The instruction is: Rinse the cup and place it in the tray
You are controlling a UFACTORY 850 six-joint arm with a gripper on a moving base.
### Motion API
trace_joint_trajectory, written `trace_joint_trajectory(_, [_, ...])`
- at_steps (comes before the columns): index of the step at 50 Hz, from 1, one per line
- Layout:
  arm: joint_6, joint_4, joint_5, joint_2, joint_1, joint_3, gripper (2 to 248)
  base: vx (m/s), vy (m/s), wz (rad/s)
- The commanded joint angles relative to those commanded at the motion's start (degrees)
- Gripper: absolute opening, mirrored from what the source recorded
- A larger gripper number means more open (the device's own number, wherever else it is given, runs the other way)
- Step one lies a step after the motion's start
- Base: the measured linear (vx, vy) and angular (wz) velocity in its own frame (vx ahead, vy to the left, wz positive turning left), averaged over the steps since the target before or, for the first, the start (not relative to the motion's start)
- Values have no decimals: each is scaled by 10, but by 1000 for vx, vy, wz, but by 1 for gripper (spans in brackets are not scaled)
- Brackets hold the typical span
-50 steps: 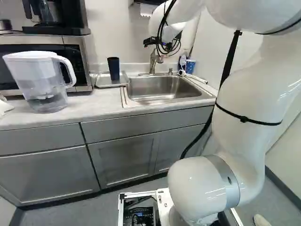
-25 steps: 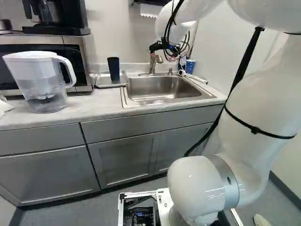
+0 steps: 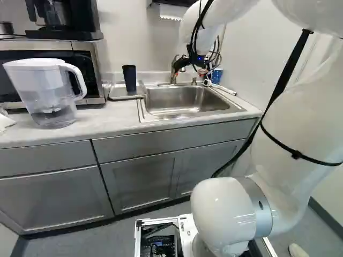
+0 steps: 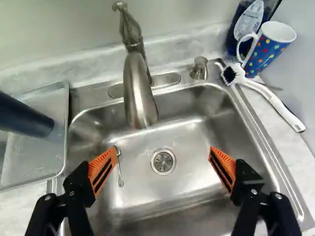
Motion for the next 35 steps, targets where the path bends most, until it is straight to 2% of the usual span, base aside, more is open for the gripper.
trace_joint_trajectory(13, [0,-21,-78,0,0,0,247,0,0,0])
trace_joint_trajectory(18, [0,-32,-95,0,0,0,247,0,0,0])
trace_joint_trajectory(35, [0,-32,-94,0,0,0,247,0,0,0])
